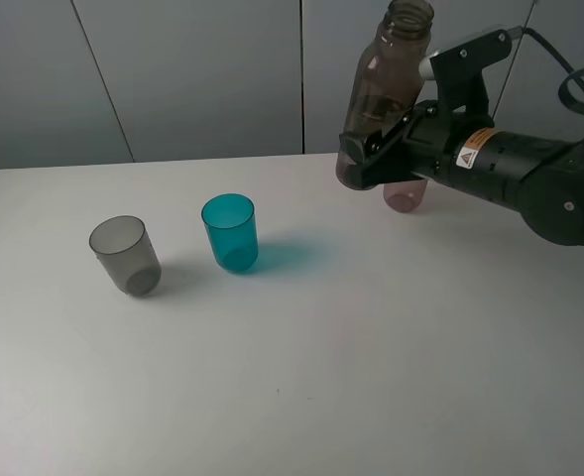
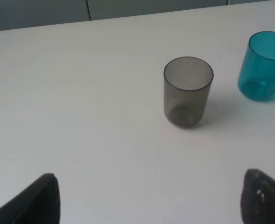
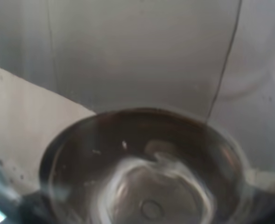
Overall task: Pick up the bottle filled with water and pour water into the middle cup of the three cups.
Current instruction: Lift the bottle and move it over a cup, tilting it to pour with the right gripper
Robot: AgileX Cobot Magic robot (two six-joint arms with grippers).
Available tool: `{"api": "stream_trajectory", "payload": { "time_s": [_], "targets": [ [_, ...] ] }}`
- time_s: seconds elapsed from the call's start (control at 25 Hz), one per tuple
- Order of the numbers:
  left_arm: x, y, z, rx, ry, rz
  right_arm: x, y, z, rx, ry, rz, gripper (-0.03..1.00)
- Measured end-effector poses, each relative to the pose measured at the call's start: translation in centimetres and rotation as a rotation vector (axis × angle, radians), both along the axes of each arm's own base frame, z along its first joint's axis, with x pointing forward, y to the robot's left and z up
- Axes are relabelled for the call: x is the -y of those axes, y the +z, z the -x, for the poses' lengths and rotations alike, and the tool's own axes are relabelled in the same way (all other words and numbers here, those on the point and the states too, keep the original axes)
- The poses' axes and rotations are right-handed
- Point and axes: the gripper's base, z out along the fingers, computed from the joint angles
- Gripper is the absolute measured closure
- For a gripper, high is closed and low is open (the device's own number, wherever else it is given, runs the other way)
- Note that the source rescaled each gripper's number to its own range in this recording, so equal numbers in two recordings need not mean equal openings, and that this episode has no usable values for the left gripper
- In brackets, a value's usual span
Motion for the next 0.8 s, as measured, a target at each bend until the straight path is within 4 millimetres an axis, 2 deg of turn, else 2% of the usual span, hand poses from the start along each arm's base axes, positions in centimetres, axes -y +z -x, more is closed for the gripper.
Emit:
{"api": "stream_trajectory", "payload": {
  "time_s": [0.52, 0.8],
  "targets": [
    [0.0, 0.0, 0.0, 0.0, 0.0, 0.0, -3.6, -1.1, -5.2, 0.058, 0.143, 0.019, 0.77],
    [0.0, 0.0, 0.0, 0.0, 0.0, 0.0, -4.8, -2.3, -7.8, 0.085, 0.217, 0.05, 0.77]
  ]
}}
